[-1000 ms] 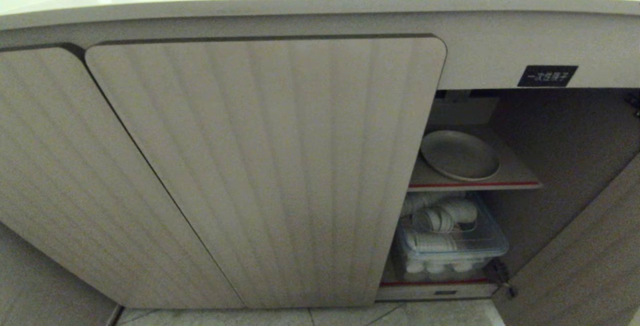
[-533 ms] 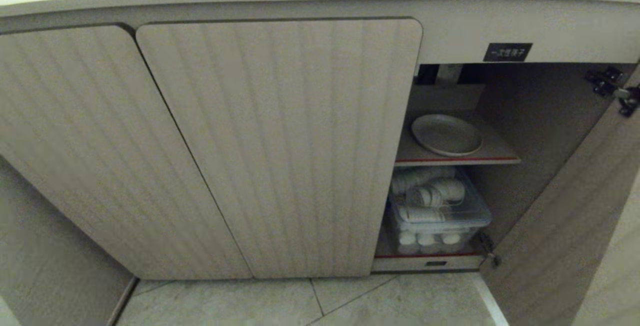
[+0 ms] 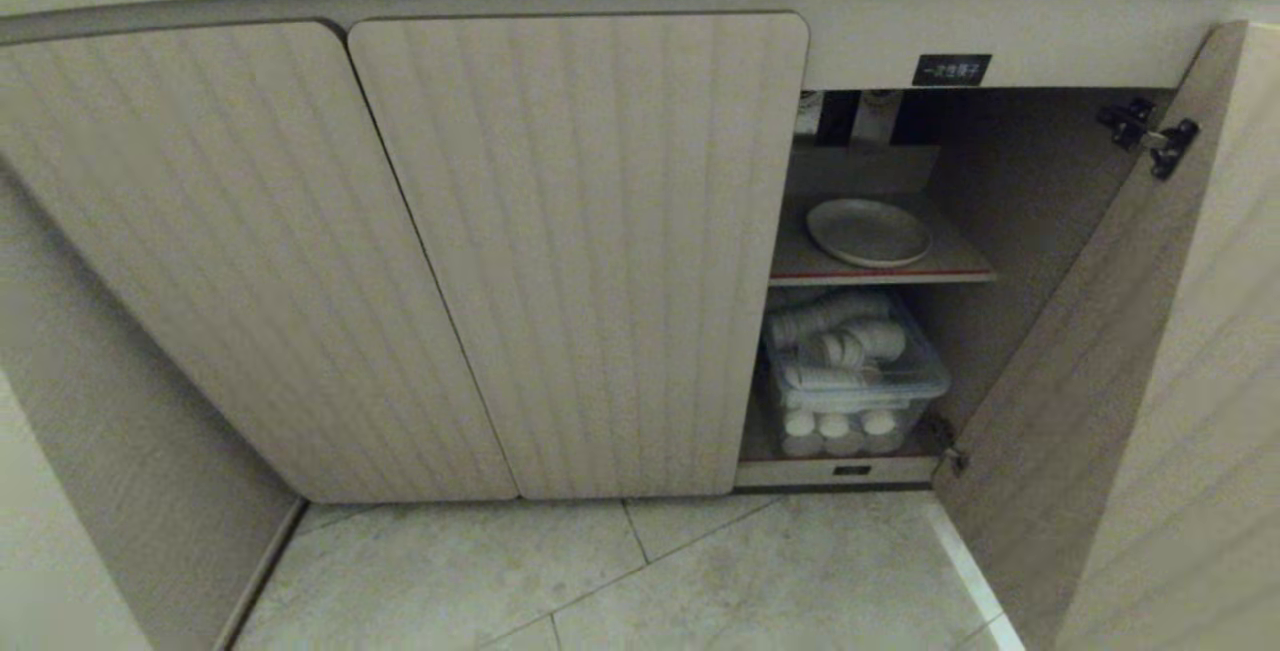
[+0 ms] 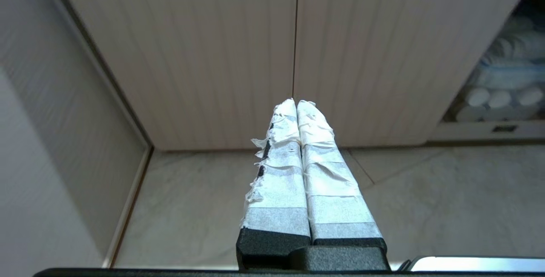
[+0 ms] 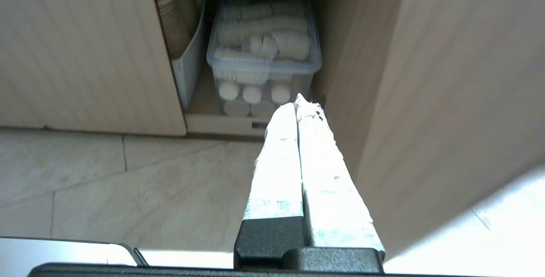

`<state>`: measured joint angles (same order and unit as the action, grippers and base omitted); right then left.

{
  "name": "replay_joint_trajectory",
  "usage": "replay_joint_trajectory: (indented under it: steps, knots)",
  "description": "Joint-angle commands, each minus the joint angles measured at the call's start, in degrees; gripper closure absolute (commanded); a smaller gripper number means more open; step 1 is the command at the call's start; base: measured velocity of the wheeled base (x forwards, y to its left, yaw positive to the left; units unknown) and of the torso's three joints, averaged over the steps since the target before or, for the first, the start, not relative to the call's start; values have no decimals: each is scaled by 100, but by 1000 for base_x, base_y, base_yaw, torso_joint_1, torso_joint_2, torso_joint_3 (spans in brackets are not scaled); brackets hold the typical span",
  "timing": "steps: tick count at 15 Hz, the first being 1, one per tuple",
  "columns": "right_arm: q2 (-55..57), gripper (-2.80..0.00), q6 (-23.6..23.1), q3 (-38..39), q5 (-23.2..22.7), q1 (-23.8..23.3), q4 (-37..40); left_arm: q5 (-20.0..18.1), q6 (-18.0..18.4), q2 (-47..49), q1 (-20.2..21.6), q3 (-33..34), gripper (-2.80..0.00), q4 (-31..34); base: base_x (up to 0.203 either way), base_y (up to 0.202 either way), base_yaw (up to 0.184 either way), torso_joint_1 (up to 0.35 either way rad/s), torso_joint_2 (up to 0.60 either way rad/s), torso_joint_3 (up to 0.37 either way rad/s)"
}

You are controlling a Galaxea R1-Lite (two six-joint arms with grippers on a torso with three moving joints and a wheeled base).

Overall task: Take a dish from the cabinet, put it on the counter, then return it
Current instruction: Close the cabinet door

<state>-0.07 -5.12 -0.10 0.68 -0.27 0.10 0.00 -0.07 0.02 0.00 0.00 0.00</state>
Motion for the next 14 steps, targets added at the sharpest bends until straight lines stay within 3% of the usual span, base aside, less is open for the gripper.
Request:
replay_joint_trajectory:
  steps: [1, 3, 14]
  knots:
    - [7, 0, -7, 1, 2, 0, -1, 0, -1, -2, 0, 0, 0, 0, -189, 0, -2, 6, 6, 3]
    - [7, 0, -7, 1, 2, 0, -1, 0, -1, -2, 0, 0, 0, 0, -112, 0, -1, 1, 2, 0]
    - [7, 0, -7, 1, 2, 0, -1, 0, -1, -2, 0, 0, 0, 0, 0, 0, 0, 0, 0, 0]
